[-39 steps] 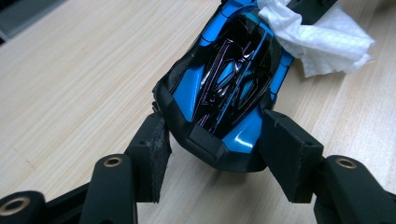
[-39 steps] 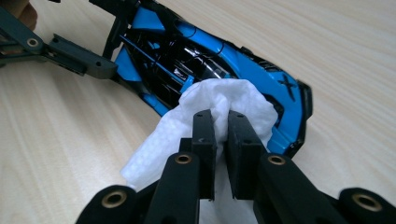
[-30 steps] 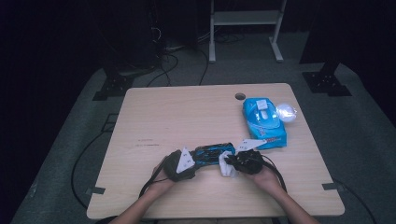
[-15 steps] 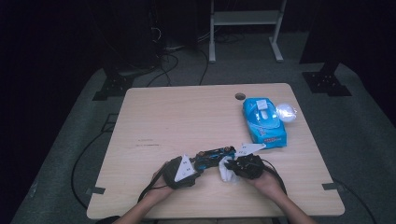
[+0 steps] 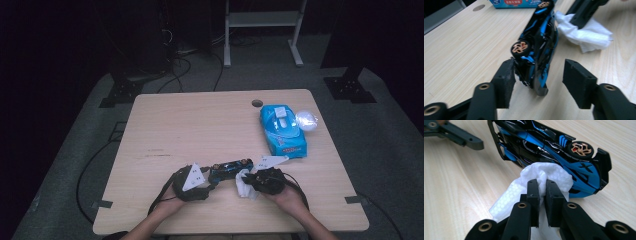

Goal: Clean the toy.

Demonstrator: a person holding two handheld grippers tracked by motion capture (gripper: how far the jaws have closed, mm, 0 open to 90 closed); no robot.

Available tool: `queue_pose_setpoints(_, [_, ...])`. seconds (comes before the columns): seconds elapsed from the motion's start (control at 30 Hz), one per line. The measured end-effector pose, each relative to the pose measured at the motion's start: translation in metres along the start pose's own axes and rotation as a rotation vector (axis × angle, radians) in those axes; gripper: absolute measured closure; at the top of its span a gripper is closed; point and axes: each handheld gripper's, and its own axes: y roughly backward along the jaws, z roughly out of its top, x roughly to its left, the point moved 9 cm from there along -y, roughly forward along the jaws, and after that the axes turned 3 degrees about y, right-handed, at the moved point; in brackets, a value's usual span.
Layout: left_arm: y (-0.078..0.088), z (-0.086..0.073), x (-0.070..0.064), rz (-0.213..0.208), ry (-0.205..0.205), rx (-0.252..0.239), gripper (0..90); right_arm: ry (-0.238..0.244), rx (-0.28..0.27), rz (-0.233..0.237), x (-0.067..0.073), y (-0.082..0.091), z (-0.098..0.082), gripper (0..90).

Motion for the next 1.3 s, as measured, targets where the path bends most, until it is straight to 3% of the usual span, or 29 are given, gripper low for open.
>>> queue_pose_setpoints(0.13, [-0.009, 0.0, 0.009, -0.043, 0.07, 0.018, 24.5, -0.008, -0.034, 0.004, 0.001, 0.011, 0.007, 82.2])
queue_pose_setpoints(0.23, [-0.017, -0.001, 0.012, -0.109, 0.144, 0.018, 17.5, 0.003, -0.064, 0.004, 0.001, 0.019, 0.016, 82.2])
queue_pose_setpoints(0.3, [-0.024, -0.003, 0.012, -0.152, 0.156, 0.048, 12.3, 0.012, -0.081, 0.01, 0.001, 0.024, 0.024, 82.2])
queue_pose_setpoints(0.37, [-0.031, -0.004, 0.015, -0.146, 0.151, 0.071, 12.4, 0.021, -0.1, 0.008, 0.001, 0.027, 0.032, 82.1])
queue_pose_setpoints(0.53, [-0.037, -0.005, 0.015, -0.189, 0.11, 0.072, 35.0, 0.054, -0.107, 0.015, 0.001, 0.021, 0.054, 82.1])
queue_pose_setpoints(0.67, [-0.035, -0.004, 0.012, -0.19, 0.078, 0.041, 49.2, 0.078, -0.079, 0.013, 0.003, 0.003, 0.066, 82.2])
queue_pose_setpoints(0.77, [-0.035, -0.004, 0.011, -0.195, 0.117, 0.018, 50.9, 0.09, -0.058, 0.021, 0.004, -0.013, 0.07, 82.1])
queue_pose_setpoints(0.93, [-0.036, 0.0, 0.011, -0.161, 0.11, -0.001, 56.8, 0.085, -0.048, 0.045, 0.013, -0.032, 0.077, 82.2])
queue_pose_setpoints(1.03, [-0.036, -0.001, 0.014, -0.157, 0.116, 0.003, 57.2, 0.102, -0.049, 0.065, 0.021, -0.039, 0.083, 82.2])
queue_pose_setpoints(1.13, [-0.035, -0.002, 0.014, -0.147, 0.114, -0.005, 57.7, 0.095, -0.052, 0.07, 0.02, -0.04, 0.084, 82.2])
queue_pose_setpoints(1.3, [-0.036, -0.001, 0.015, -0.15, 0.113, 0.0, 57.7, 0.081, -0.036, -0.011, -0.001, -0.03, 0.076, 82.3])
